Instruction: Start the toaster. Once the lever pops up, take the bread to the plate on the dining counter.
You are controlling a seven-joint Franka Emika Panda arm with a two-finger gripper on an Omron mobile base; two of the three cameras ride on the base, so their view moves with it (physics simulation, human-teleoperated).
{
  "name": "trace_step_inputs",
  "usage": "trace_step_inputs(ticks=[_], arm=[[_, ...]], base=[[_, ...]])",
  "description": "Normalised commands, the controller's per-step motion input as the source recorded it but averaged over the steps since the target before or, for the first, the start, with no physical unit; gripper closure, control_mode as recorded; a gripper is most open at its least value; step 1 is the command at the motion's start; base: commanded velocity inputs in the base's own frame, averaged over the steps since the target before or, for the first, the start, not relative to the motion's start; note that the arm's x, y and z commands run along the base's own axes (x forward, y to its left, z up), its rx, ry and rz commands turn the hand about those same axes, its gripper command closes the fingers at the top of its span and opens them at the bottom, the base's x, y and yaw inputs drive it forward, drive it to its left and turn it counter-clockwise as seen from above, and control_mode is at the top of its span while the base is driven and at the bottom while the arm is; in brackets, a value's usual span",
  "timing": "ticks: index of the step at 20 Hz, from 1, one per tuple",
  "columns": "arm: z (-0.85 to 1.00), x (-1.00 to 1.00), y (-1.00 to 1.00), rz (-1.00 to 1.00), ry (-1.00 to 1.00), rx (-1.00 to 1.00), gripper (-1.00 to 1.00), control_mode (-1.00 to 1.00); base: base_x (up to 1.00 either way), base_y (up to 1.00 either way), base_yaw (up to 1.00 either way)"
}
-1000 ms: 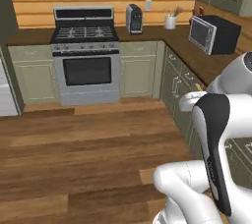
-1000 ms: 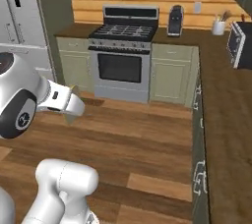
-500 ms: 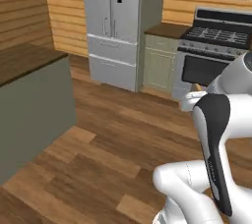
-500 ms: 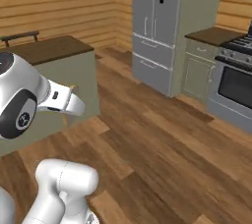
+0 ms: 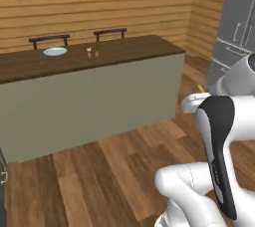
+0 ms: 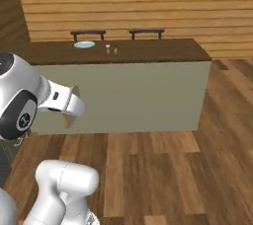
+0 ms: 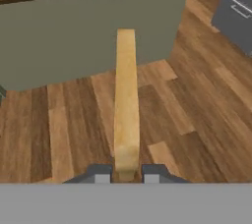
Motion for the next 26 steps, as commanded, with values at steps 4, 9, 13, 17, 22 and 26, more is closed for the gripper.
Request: trace_step_inputs(ticks=[4,9,13,17,22,26], arm=[[0.00,0.00,0.00,0.00,0.00,0.00,1.00,1.00],[0.00,0.00,0.00,0.00,0.00,0.00,1.00,1.00],[0.00,0.00,0.00,0.00,0.00,0.00,1.00,1.00],[0.00,0.00,0.00,0.00,0.00,0.00,1.00,1.00],[0.00,0.00,0.00,0.00,0.00,0.00,1.00,1.00],[0.00,0.00,0.00,0.00,0.00,0.00,1.00,1.00]], base=[[0.94,0.39,0.54],[0.95,0.10,0.29],[1.00,0.00,0.15],[0.91,-0.10,0.09],[0.92,0.01,0.01],[0.94,0.20,0.00]])
